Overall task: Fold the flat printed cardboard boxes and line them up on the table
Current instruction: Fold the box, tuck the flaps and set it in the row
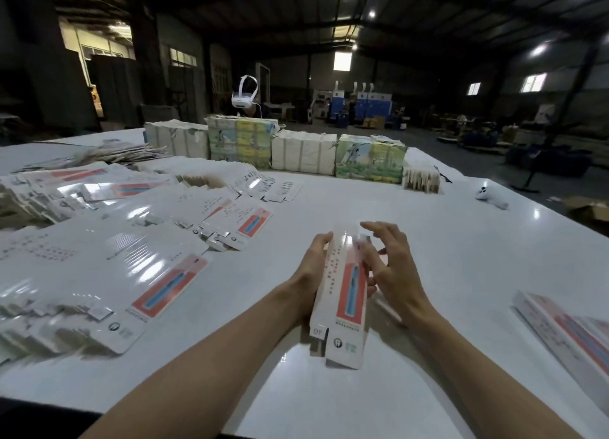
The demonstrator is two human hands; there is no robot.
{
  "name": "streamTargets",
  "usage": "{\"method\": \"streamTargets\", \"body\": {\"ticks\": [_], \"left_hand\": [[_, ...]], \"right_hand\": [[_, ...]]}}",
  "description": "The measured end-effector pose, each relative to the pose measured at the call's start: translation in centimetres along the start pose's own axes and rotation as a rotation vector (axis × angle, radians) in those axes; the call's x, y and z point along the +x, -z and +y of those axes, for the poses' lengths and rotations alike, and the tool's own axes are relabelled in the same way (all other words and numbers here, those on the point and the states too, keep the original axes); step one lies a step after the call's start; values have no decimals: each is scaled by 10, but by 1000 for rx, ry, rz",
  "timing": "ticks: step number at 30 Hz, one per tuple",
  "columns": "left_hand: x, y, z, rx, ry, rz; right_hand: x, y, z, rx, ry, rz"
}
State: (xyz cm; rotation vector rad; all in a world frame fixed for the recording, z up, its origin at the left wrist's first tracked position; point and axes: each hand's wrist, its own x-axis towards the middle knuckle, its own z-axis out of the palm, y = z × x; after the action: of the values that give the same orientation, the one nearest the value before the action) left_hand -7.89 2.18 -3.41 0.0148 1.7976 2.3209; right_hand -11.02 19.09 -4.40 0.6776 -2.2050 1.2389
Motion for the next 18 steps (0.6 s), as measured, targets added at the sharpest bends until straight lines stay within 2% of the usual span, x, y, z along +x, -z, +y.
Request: {"method": "streamTargets", "body": {"ticks": [4, 8, 12, 18], "left_hand": [[-4, -2, 2, 16, -25, -7], [-5, -2, 1, 63, -75, -10], [-5, -1, -1, 112, -85, -21], [-4, -3, -1, 113, -2, -142]], "right_hand": [[-1, -1, -2, -178, 65, -167], [1, 0, -7, -247, 54, -140], [4, 4, -11, -210, 40, -106], [15, 13, -15, -21, -153, -111]]}}
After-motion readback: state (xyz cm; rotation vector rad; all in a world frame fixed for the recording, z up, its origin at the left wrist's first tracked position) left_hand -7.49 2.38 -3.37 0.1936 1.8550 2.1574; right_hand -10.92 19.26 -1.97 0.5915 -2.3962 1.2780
